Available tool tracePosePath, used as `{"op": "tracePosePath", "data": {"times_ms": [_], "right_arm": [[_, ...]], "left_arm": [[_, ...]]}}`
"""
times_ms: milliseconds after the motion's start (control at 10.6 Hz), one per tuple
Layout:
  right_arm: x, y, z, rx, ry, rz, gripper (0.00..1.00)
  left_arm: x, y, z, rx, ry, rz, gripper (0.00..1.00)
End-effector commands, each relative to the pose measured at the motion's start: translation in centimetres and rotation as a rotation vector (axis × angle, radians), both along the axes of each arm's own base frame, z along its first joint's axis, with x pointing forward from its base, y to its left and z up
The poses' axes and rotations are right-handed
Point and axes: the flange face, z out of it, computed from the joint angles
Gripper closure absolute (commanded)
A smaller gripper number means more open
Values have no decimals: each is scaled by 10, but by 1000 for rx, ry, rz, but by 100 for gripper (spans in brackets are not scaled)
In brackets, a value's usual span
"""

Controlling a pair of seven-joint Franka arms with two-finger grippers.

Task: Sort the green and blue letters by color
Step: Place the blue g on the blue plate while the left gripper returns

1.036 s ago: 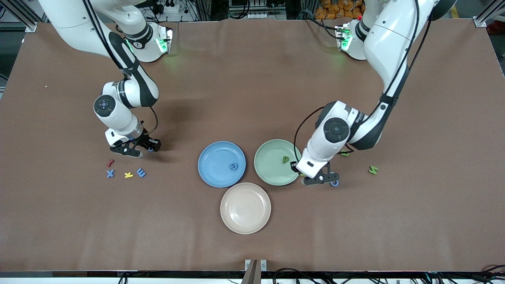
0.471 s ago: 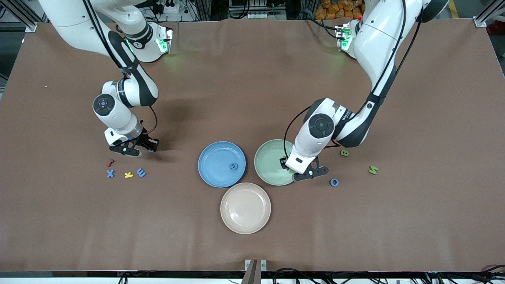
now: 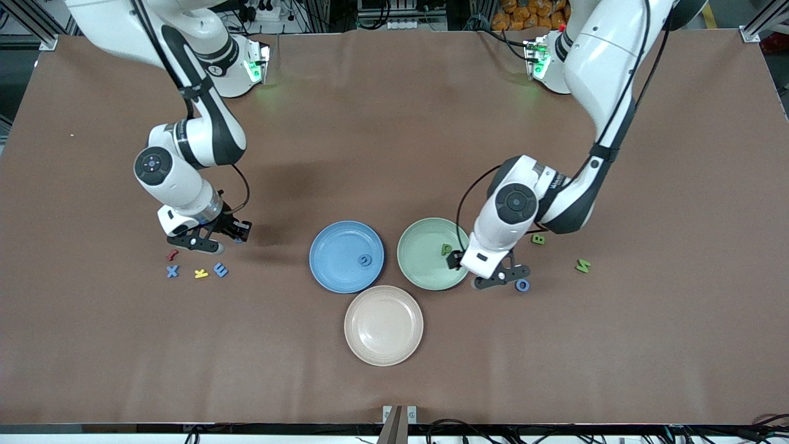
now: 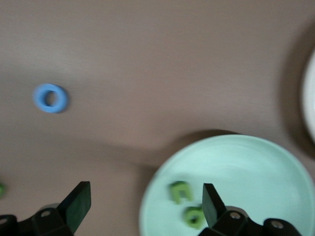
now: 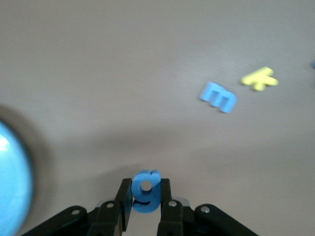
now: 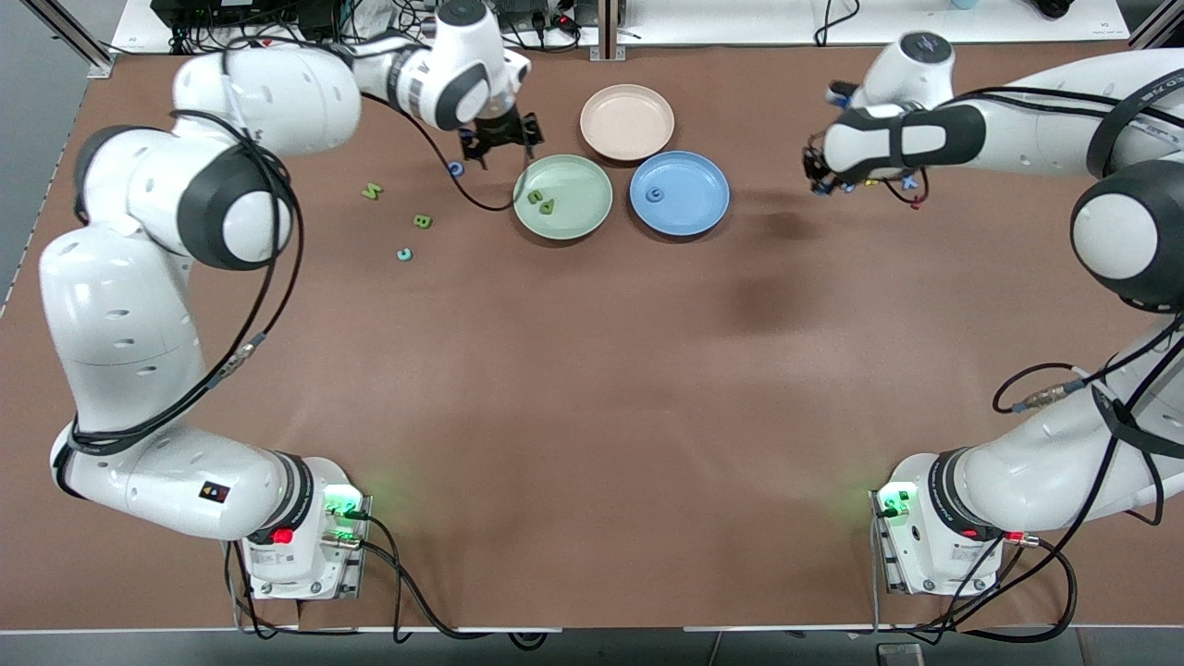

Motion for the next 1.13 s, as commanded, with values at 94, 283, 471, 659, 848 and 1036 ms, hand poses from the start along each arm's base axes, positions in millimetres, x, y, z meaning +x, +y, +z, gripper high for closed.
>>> {"op": "tracePosePath", "data": {"times_ms": [94,283,471,659,848,1036], "right_arm": [[24,115,25,94,-50,-44,81],[29,170,12,118,-54,-43,81],[30,215,-7,125,-54,-30,79],[29,227,-7,131,-59,-49,0],[38,210,10,135,-67,-72,0],[56,157,20,96,-17,-52,0]], "left_arm": [[-4,75,13,90,64,-114,0],[-12,108,21,102,76,-151,0],[-30,128,21,108,78,-189,0],[-43,174,-3,84,46,-211,0],[-61,188,-27,63,23,-231,0],[-71,190,-37,57,22,-234,0]]}}
